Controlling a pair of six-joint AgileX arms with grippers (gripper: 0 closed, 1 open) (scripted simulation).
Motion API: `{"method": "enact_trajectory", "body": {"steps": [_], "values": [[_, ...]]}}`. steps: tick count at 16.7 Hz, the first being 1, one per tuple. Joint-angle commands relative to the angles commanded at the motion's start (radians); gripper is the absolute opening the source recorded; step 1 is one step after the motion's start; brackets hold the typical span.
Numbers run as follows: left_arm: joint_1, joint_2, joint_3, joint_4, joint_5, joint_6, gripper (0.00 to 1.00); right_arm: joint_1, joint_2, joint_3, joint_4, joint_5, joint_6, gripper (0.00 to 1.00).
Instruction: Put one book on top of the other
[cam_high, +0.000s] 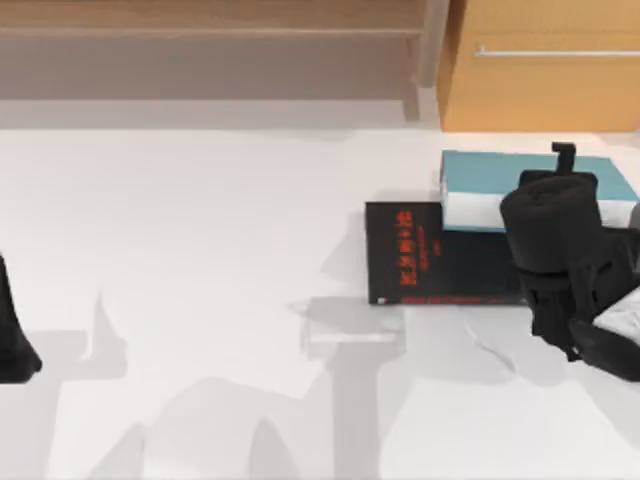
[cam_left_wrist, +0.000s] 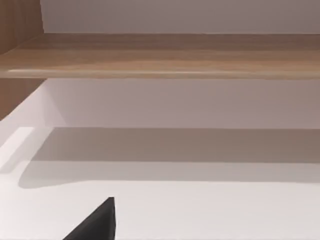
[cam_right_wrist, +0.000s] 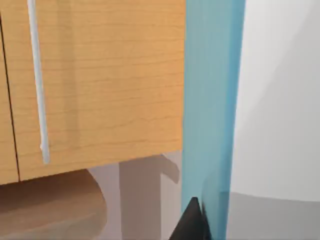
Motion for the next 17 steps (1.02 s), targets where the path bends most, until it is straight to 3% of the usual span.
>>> {"method": "enact_trajectory", "body": {"steps": [5,17], "values": [[0.0,0.0,0.0,0.0,0.0,0.0,1.0,0.159,0.038,0.029,-0.043,0.004,0.104,0.0],[0.0,0.0,0.0,0.0,0.0,0.0,1.0,0.15,0.057,0.038,-0.029,-0.004,0.097,0.0]]}}
